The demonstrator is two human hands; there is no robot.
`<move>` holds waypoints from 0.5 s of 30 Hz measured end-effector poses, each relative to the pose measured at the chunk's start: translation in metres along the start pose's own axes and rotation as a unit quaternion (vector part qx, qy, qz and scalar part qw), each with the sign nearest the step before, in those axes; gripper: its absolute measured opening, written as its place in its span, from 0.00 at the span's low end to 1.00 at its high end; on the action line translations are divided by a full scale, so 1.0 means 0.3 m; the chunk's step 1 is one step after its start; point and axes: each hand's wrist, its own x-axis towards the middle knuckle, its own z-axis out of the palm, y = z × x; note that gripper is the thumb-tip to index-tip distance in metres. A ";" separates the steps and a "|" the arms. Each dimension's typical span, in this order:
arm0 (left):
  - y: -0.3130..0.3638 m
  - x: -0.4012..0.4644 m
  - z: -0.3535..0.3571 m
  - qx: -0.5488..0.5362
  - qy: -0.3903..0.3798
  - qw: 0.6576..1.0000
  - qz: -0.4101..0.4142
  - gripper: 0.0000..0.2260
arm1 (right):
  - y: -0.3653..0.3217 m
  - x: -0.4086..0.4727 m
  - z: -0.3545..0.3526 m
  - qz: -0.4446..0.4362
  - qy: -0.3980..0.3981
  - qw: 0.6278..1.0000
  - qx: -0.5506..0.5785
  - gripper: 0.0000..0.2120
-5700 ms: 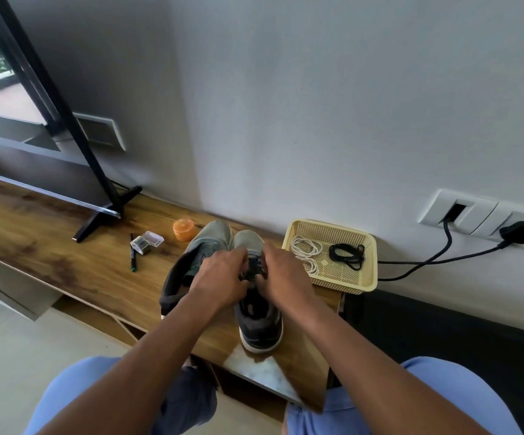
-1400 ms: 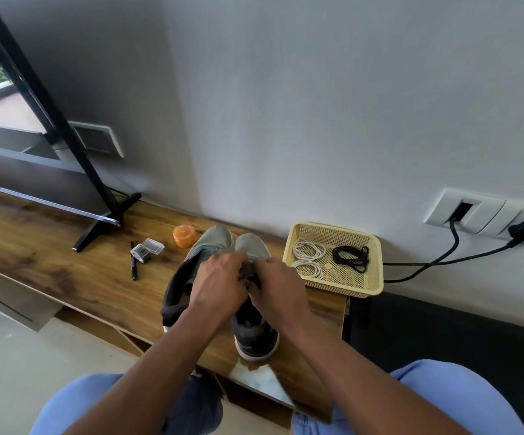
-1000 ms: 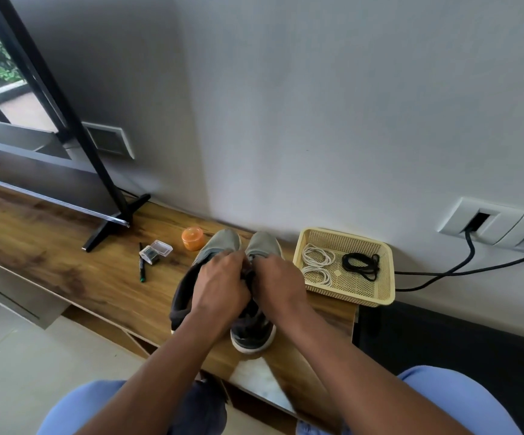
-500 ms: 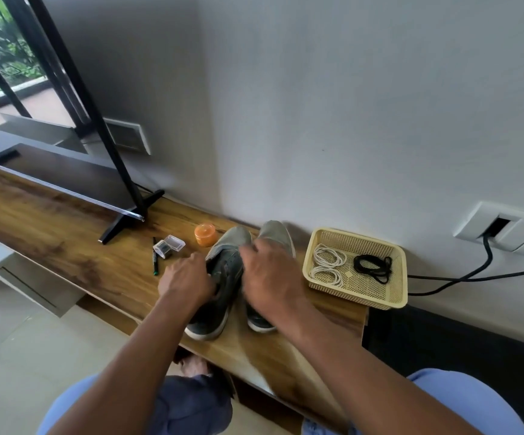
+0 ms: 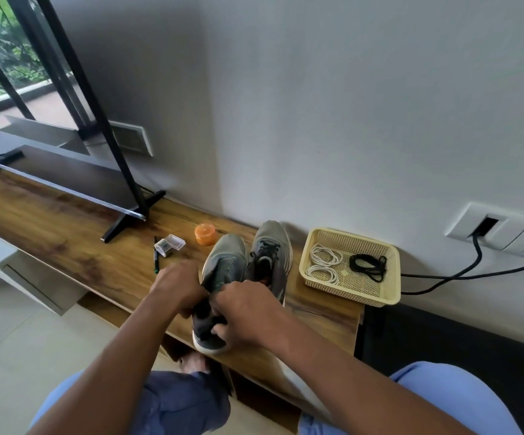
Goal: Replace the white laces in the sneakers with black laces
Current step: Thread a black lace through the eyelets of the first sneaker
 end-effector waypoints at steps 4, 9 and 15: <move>0.014 -0.034 -0.003 -0.040 -0.057 0.998 -0.008 0.06 | 0.019 -0.029 -0.048 -0.012 -0.068 0.997 0.019 0.10; 0.013 0.000 -0.018 -0.012 -0.026 1.000 0.007 0.17 | 0.167 -0.042 -0.142 0.069 -0.016 0.993 0.097 0.10; 0.083 0.005 -0.022 0.035 0.133 0.986 0.090 0.15 | 0.518 -0.108 -0.178 0.307 0.095 0.943 0.085 0.03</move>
